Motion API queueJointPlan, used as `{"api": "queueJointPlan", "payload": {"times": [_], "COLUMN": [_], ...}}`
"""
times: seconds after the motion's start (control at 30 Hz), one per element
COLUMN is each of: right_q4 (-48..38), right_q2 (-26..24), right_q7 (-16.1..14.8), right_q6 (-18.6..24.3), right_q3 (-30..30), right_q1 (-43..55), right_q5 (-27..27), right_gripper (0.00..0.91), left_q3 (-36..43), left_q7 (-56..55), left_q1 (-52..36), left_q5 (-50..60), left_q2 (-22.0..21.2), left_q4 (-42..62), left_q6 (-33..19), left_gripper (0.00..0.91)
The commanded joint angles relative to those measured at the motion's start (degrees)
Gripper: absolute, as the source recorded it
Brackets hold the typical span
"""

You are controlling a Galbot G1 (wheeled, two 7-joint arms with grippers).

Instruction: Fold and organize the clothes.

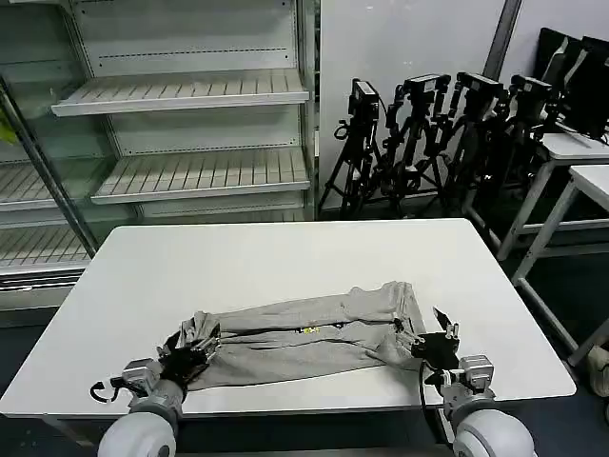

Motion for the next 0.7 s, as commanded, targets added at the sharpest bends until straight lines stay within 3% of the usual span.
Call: {"api": "queueJointPlan", "payload": {"times": [0.03, 0.7], "right_q4": [0.82, 0.86], "right_q2": [0.03, 1.21], "right_q7": [0.05, 1.14], "right_q6": [0.03, 0.63], "right_q3": [0.92, -0.08], "right_q1": [-2.03, -2.54], "right_q5": [-0.14, -0.32], "right_gripper": [0.907, 0.907], "left_q3": [0.87, -1.65], "left_q7": [-0.32, 0.09], "left_q1": [0.00, -0.11], "left_q5": [0.02, -8.52], "left_q2": [-4.05, -4.69], "left_q4": [2.90, 3.15], "left_q6": [-1.85, -4.18], "left_gripper": [0.020, 0.020]}}
